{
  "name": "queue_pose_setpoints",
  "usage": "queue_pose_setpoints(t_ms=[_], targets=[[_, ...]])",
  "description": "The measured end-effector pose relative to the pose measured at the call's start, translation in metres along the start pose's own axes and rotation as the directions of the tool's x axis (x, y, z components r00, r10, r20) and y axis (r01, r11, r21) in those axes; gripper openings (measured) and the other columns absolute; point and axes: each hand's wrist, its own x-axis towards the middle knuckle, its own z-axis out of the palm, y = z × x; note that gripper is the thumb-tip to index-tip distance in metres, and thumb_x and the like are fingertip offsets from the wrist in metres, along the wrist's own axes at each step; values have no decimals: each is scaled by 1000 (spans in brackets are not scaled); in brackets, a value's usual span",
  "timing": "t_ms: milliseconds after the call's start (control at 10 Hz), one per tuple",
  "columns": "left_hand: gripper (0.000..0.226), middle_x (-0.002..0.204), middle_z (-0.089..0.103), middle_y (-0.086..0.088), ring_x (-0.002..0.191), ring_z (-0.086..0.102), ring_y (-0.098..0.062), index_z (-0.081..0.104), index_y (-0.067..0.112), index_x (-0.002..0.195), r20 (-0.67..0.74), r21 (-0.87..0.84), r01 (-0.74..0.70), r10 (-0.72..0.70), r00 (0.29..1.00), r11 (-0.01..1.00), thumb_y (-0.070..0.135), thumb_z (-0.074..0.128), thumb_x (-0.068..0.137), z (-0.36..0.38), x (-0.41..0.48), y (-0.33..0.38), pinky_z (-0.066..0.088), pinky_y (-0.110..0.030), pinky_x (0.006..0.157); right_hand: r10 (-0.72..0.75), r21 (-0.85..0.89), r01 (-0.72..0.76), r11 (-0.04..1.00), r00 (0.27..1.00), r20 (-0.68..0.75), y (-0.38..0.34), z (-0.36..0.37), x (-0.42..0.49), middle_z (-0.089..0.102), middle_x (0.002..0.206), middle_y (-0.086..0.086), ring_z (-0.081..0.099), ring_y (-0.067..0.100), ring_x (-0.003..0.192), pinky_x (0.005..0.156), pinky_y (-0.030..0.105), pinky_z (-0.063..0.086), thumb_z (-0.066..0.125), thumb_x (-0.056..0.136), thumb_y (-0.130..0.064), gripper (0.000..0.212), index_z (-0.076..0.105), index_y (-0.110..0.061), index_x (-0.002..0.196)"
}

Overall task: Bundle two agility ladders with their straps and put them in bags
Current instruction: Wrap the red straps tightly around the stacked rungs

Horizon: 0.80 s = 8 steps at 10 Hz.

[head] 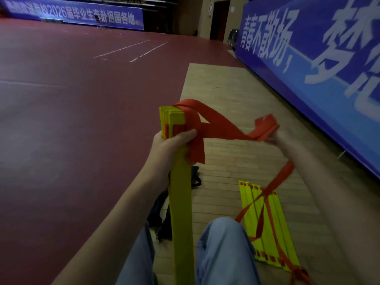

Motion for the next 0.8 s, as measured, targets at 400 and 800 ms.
queue_pose_setpoints(t_ms=[400,800], targets=[[10,53,65,7,50,63,-7,58,14,81,50,69,26,-30,998,997,5,56,84,7,-10,0,49,-21,46,171,-330,75,941,738,653,1,8,-104,53,130,-8,49,3,120,90,14,44,70,76,-41,46,47,-41,117],[28,66,70,6,62,67,-8,60,17,90,167,37,-18,11,986,999,18,66,62,13,-26,6,53,-22,53,-243,239,125,963,790,563,-86,85,-161,66,73,-3,63,6,65,57,19,51,53,78,-41,26,65,-18,81]])
